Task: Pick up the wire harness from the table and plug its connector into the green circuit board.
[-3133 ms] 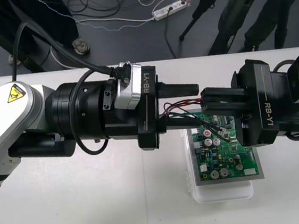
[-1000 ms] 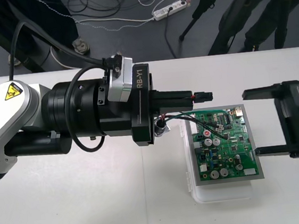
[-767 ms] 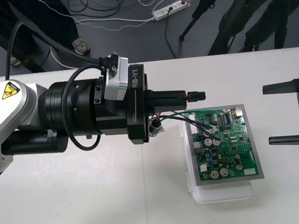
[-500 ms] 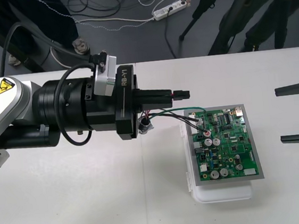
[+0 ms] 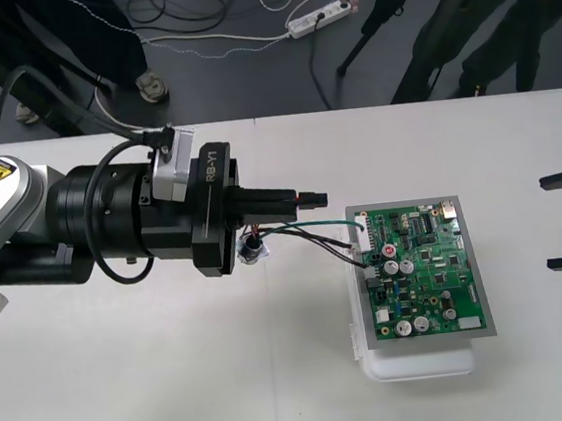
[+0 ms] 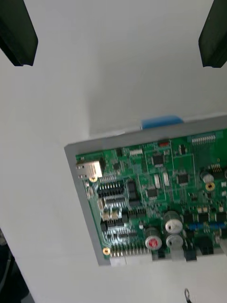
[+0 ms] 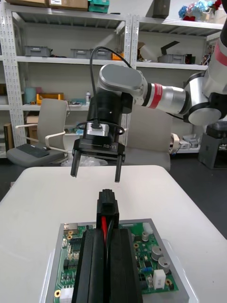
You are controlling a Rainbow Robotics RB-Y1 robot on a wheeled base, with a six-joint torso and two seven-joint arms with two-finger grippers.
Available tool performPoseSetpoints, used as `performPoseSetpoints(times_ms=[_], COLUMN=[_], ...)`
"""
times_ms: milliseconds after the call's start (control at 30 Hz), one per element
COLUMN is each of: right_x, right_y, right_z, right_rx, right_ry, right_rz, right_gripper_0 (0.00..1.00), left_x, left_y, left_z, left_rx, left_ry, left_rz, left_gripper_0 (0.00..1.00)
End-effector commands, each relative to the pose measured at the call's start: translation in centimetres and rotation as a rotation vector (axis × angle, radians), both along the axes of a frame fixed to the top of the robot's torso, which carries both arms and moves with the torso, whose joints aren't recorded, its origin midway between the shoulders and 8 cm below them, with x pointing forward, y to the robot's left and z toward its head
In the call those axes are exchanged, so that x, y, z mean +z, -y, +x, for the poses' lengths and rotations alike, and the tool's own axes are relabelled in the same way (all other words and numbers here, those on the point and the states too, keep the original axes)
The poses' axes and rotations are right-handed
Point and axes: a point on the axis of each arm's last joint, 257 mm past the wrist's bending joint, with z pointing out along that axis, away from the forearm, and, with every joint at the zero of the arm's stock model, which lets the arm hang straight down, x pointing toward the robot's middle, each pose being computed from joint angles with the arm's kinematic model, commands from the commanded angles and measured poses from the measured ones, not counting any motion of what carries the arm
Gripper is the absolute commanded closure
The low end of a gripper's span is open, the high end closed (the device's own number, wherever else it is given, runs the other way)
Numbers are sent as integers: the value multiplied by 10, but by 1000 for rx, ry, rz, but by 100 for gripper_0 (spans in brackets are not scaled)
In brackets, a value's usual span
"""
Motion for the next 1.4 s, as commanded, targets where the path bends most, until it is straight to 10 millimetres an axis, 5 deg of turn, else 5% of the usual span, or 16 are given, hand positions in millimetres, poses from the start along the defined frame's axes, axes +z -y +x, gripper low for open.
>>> performPoseSetpoints(times_ms=[33,300,767,1400], right_x=[-3,-11,-28,-53], right_y=[39,55,50,37], right_z=[1,3,2,-6], right_rx=[-34,-44,13,49], right_ry=[1,4,19,-31], right_rz=[-156,-234,-401,-420], right_gripper_0=[0,0,0,0], left_x=[-6,-34,-80,-139], left_y=[-12,-21,-28,-25], left_z=[-10,-2,5,22], left_rx=[-29,-40,-52,-17], left_ry=[49,56,44,6], left_rz=[-19,-16,-12,42], left_gripper_0=[100,100,100,100])
